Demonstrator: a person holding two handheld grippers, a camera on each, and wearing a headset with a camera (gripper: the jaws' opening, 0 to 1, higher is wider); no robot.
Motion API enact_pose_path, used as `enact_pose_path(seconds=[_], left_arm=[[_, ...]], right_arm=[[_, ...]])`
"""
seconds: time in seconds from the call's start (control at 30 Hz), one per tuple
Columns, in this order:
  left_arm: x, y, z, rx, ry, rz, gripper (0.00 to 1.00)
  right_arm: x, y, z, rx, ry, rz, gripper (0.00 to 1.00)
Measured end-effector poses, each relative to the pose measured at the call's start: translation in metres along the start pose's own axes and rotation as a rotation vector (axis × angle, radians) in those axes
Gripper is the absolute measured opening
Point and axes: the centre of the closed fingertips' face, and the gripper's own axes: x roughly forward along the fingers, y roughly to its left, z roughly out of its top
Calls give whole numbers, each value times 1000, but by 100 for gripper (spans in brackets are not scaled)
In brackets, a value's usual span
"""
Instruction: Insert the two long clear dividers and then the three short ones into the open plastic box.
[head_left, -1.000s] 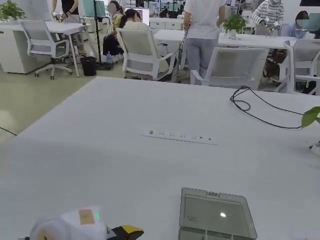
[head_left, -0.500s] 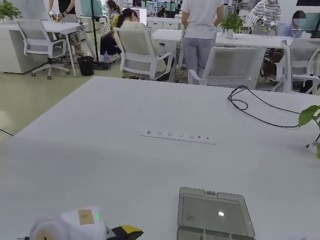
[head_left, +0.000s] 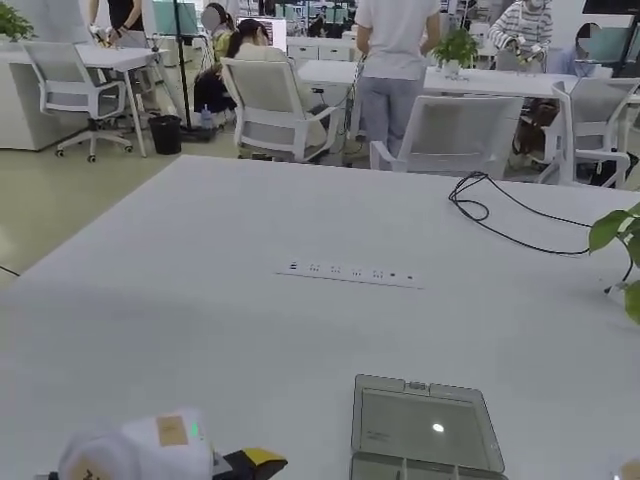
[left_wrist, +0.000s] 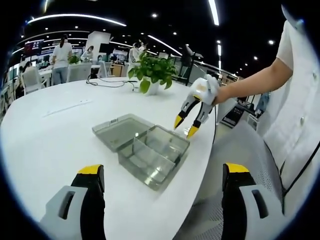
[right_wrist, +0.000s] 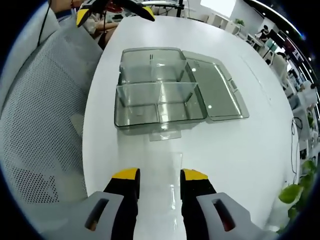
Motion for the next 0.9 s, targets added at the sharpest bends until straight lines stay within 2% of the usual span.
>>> enact_pose_path(seconds=[0.13,0.23,0.33,0.5,0.53,0.6,0.63,0.7,0.83,0.9], left_arm=[[3,-1,10,-23,-27,-5,100],[6,-1,20,-69,-62,-10,100],[9,-3,32,-104,-100,-22,100],[18,-9,47,-142,-113,-49,94],[20,-11,51,-169,-118,-59,93],[22,-14,63,-196,-161,-76,90],[23,-15,67,-213,-168,-85,88],[27,-21,71,-265,-162,-118,82],[33,-27,76,-328,-157,-146,75],[35,-29,79,-342,-160,-159,71]], right_arm=[[-19,-3,14,3,-41,-44,33],[-32,-2,30,-7,-80,-70,33],[-43,0,45,-30,-95,-91,33],[-59,3,71,-59,-129,-127,33],[-62,3,78,-64,-139,-134,33],[-67,5,89,-72,-156,-145,33],[-69,6,93,-77,-164,-148,33],[-73,8,104,-90,-178,-156,33],[-78,12,119,-108,-199,-164,33],[-80,14,126,-114,-211,-167,33]])
